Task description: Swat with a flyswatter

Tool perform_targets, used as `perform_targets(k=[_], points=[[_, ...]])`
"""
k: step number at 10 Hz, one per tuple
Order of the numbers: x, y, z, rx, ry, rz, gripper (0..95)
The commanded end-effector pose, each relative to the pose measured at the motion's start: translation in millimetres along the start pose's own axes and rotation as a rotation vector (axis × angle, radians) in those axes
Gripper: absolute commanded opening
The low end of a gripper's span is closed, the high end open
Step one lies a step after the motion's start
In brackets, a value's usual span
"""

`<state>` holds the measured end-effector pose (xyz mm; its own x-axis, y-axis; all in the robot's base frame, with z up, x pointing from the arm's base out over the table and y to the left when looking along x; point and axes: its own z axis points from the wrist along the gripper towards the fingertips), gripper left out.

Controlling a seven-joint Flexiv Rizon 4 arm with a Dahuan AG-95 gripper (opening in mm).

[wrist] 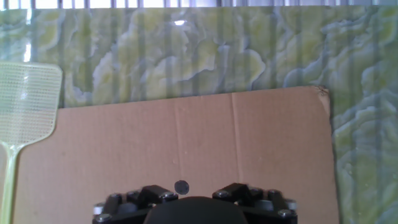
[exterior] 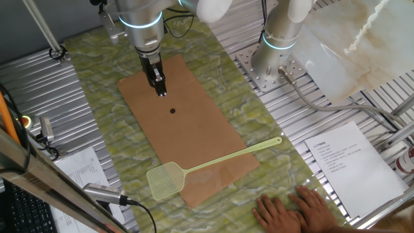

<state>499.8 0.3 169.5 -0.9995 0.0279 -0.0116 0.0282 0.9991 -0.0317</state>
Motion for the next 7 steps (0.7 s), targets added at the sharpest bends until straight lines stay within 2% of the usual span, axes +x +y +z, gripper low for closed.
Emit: perform_targets(k=[1, 7], points=[[-0.2, -0.3, -0.5, -0.001, 0.004, -0.003, 0.0], [-0.2, -0.3, -0.5, -0.007, 0.008, 0.008, 0.0]])
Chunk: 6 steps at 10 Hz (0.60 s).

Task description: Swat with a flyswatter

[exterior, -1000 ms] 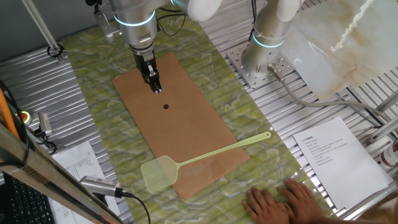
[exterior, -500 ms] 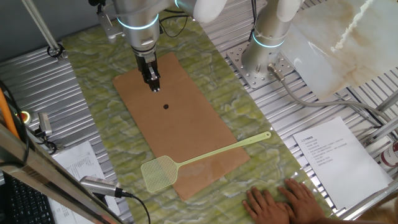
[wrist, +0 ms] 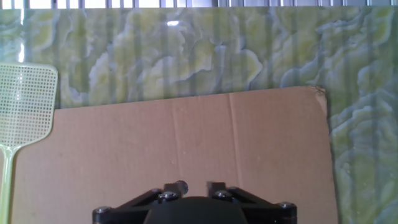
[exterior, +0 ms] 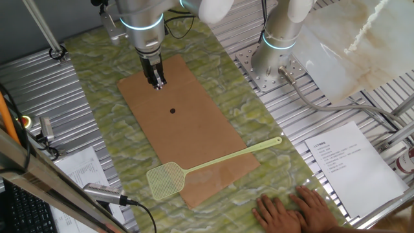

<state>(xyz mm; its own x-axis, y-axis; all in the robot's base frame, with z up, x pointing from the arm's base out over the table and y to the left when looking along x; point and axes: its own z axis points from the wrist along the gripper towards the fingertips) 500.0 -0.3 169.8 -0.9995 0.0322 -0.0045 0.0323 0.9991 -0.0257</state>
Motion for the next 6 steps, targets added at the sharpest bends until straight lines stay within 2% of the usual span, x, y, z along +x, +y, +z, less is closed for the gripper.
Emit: perform_targets(k=[1, 4, 6], points=[[-0.1, 0.3, -0.3, -0.004, 0.007, 0.011, 0.0], [0.0, 0.4, -0.5, -0.012, 0.009, 0.000, 0.0], [0.0, 0.4, -0.5, -0.040, 0.011, 0.003, 0.0]])
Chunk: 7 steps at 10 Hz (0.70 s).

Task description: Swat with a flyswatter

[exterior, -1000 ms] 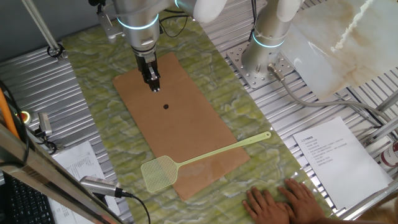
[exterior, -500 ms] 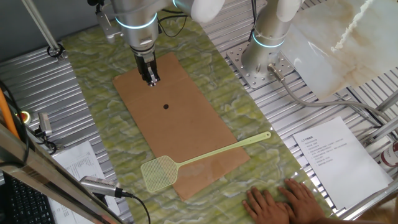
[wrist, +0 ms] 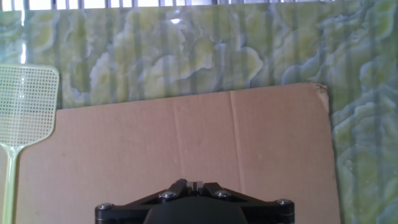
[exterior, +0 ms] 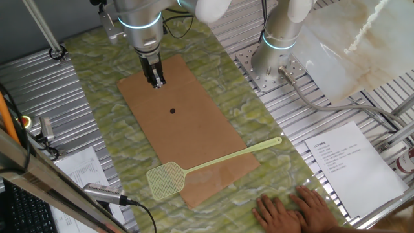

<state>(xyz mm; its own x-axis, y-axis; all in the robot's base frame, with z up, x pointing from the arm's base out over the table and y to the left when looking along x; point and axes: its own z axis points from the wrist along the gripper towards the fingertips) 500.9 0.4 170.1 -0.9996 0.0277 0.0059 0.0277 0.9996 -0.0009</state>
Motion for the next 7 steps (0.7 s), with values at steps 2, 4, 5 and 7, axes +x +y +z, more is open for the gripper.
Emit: perform_targets(k=[2, 4, 5, 7], points=[[0.8, -0.3, -0.2, -0.025, -0.002, 0.008, 0.0], [0.8, -0.3, -0.2, -0.022, -0.002, 0.003, 0.0], [0.8, -0.3, -0.2, -0.018, -0.001, 0.006, 0.0], [0.8, -0.3, -0.2, -0.007, -0.001, 0.010, 0.0]])
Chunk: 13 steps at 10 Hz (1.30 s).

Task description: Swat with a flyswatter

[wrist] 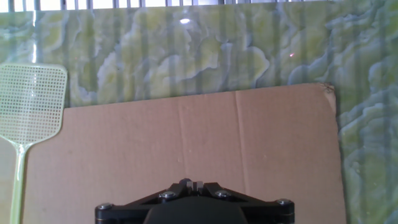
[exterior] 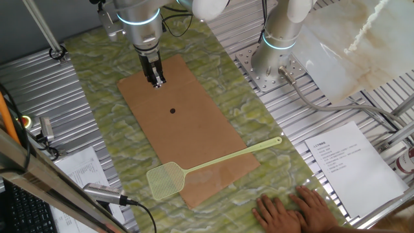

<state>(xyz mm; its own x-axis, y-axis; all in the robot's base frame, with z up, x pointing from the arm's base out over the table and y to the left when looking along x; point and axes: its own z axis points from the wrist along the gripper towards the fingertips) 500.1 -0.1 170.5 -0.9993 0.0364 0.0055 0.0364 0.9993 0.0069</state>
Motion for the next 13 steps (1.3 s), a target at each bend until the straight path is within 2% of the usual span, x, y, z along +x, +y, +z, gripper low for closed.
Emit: perform_targets(k=[1, 7, 9, 10, 13], points=[[0.0, 0.2, 0.1, 0.007, 0.003, -0.001, 0.0], [-0.6, 0.4, -0.3, 0.001, 0.000, -0.028, 0.0], [-2.4, 1.9, -1.3, 0.001, 0.031, -0.034, 0.0], [-7.2, 8.3, -1.4, 0.002, 0.045, -0.034, 0.0], [-11.3, 34.7, 6.8, 0.002, 0.039, -0.015, 0.0]])
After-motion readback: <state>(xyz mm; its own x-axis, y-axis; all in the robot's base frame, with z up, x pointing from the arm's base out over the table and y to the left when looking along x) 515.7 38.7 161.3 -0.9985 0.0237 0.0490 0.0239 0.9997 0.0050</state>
